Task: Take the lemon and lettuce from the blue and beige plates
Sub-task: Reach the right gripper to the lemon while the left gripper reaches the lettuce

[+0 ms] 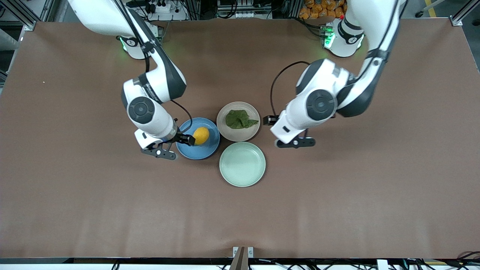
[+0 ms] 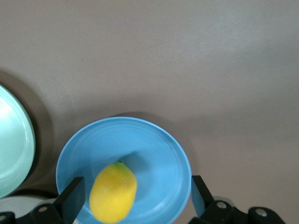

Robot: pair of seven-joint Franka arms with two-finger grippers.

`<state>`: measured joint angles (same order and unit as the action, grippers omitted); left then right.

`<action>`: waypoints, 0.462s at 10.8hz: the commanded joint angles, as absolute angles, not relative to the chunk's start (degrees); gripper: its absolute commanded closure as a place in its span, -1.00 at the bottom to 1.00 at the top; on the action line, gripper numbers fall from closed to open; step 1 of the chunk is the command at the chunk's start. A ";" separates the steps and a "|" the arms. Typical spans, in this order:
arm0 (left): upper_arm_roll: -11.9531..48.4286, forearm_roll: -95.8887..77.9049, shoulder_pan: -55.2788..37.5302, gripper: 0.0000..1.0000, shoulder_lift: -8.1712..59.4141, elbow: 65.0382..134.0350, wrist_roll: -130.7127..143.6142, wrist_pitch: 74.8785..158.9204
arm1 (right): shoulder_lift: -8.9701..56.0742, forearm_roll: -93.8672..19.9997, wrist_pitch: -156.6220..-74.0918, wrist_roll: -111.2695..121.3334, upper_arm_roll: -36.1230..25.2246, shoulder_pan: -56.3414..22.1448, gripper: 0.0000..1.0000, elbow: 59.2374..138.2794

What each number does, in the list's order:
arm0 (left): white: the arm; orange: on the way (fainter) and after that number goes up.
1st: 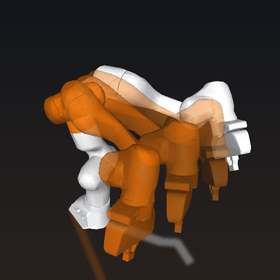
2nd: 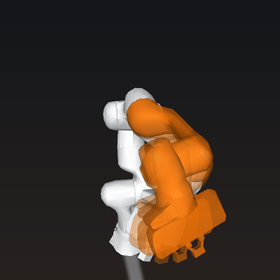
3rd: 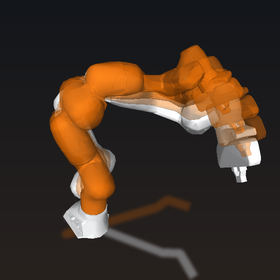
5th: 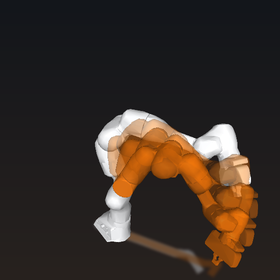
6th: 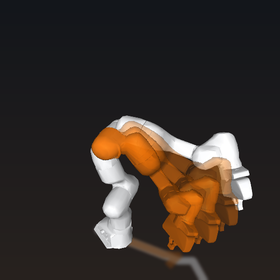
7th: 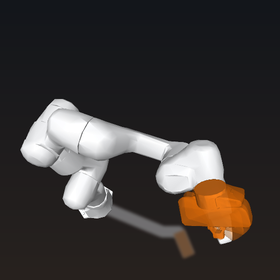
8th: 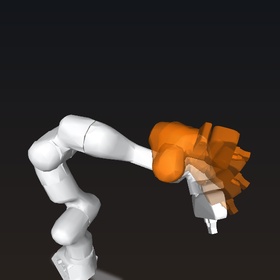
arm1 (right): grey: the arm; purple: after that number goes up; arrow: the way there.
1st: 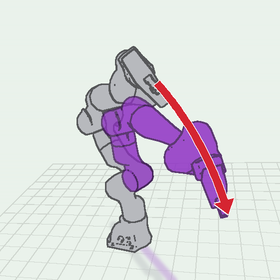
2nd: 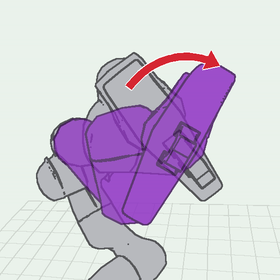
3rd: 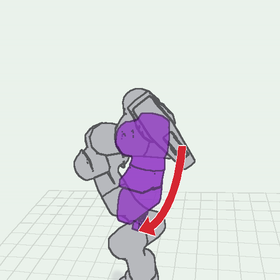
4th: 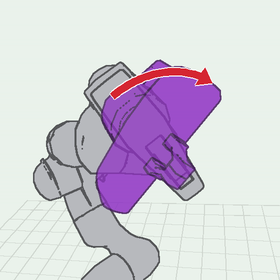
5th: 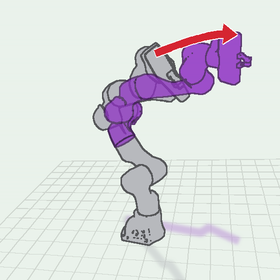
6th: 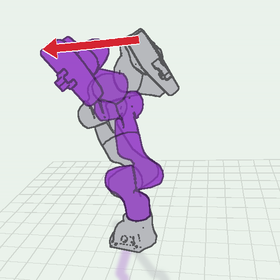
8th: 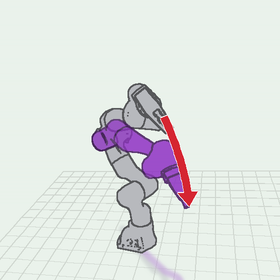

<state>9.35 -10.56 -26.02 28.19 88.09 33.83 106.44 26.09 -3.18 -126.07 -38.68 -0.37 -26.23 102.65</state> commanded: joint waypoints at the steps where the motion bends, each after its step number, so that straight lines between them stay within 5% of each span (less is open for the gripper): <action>1: 9.05 -11.51 -30.66 -1.00 29.87 89.03 36.21 110.46 | 28.99 -4.22 -129.63 -42.44 -0.70 -26.98 -1.00 102.30; 5: 8.79 -10.64 -37.07 -1.00 31.29 94.11 40.42 120.02 | 32.25 -5.98 -132.09 -44.46 -0.70 -30.31 -1.00 102.39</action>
<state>9.45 -10.58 -34.31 31.73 90.94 37.94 115.57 31.04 -4.66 -130.71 -42.61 -0.35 -28.64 102.71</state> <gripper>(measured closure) 0.000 0.000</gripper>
